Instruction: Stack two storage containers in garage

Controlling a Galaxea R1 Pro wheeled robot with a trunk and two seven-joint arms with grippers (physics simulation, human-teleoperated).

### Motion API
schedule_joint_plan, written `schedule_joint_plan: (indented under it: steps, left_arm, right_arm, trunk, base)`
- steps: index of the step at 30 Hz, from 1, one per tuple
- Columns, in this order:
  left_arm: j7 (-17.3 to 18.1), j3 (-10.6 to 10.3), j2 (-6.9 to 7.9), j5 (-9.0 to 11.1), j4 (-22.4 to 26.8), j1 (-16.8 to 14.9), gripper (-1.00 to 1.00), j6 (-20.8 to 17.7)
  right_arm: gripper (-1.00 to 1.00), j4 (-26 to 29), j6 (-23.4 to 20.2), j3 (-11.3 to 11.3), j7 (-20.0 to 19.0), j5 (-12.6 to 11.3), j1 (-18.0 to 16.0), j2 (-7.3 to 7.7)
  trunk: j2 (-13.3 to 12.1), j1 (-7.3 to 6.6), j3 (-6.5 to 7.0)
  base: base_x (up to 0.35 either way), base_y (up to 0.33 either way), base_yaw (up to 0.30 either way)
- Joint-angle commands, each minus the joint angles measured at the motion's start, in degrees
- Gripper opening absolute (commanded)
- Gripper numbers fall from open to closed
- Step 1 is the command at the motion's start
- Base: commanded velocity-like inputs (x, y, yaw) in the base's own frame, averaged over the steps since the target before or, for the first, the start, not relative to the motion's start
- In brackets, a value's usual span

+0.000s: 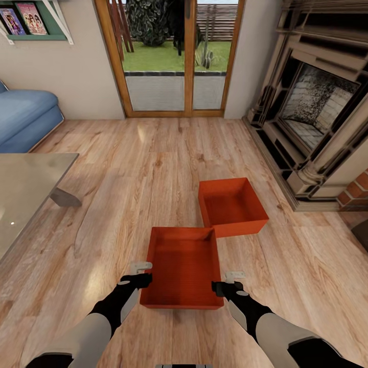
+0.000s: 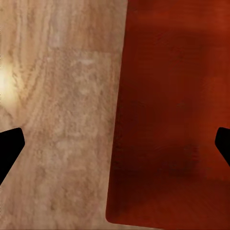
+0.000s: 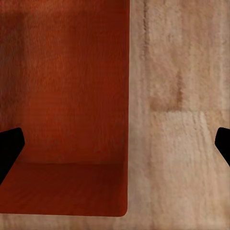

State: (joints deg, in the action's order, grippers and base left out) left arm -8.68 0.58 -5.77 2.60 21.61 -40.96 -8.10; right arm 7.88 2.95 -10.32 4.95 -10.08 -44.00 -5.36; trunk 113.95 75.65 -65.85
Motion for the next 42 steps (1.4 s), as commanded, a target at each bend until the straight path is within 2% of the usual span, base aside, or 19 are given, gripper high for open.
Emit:
schedule_joint_plan:
  steps: [1, 15, 28, 35, 42]
  left_arm:
    - [-0.19, 0.04, 0.0, 0.26, 0.06, 0.0, 1.0, -0.3]
    - [-0.24, -0.46, 0.15, -0.29, 0.71, 0.0, 1.0, -0.04]
    - [-0.37, -0.49, 0.15, -0.31, 0.73, 0.0, 1.0, -0.38]
    - [-0.37, -0.49, 0.15, -0.31, 0.72, 0.0, 1.0, -0.42]
    - [-0.37, -0.49, 0.15, -0.27, 0.75, 0.0, 1.0, -0.38]
  right_arm:
    - [1.0, -0.06, 0.21, -0.49, 0.23, -0.61, -0.03, 0.0]
    - [1.0, -0.01, 0.21, -0.47, 0.23, -0.71, -0.03, 0.0]
    - [1.0, 0.48, 0.16, -0.49, 0.16, -0.82, -0.03, -0.09]
    - [1.0, 1.18, -0.01, -0.42, 0.14, -0.74, -0.03, -0.16]
    - [1.0, 4.28, -0.58, -0.33, 0.1, -0.78, -0.03, -0.06]
  trunk:
    - [0.01, -0.01, -0.03]
    - [0.01, -0.01, -0.03]
    - [5.23, 2.85, -2.37]
    - [5.23, 2.85, -2.37]
    - [5.23, 2.85, -2.37]
  base:
    - [0.0, 0.0, 0.0]
    - [0.0, 0.0, 0.0]
    - [0.0, 0.0, 0.0]
    - [0.0, 0.0, 0.0]
    - [0.0, 0.0, 0.0]
